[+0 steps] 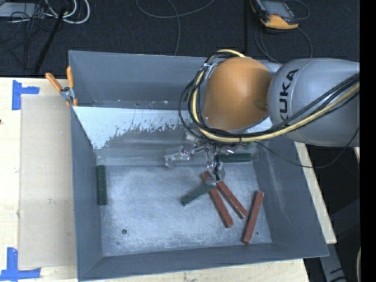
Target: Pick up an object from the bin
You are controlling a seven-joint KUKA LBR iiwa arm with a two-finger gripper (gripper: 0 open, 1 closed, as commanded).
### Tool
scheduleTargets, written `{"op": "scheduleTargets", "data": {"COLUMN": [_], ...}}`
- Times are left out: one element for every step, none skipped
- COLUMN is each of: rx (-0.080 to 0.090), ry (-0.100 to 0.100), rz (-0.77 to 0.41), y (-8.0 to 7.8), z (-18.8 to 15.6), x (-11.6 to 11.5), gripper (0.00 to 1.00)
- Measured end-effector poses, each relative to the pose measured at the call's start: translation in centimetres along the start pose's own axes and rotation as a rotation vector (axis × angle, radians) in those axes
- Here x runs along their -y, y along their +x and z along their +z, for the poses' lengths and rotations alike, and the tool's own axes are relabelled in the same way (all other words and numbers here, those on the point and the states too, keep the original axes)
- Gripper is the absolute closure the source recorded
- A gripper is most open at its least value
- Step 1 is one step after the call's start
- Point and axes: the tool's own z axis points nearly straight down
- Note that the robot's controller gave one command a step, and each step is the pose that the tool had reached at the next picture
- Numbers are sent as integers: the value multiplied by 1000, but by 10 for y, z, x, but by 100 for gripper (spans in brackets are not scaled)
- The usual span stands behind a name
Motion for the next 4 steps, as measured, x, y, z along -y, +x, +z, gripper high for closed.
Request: {"op": "scheduleTargets", "data": {"rx": [-4, 0, -4, -3], "ry": [-10, -3, -1, 2], "rz": [-251, -336, -332, -309], "y": [60, 71, 72, 68], "z": [33, 61, 56, 55], "x": [-35, 25, 27, 26], "gripper": [0, 0, 100, 100]}}
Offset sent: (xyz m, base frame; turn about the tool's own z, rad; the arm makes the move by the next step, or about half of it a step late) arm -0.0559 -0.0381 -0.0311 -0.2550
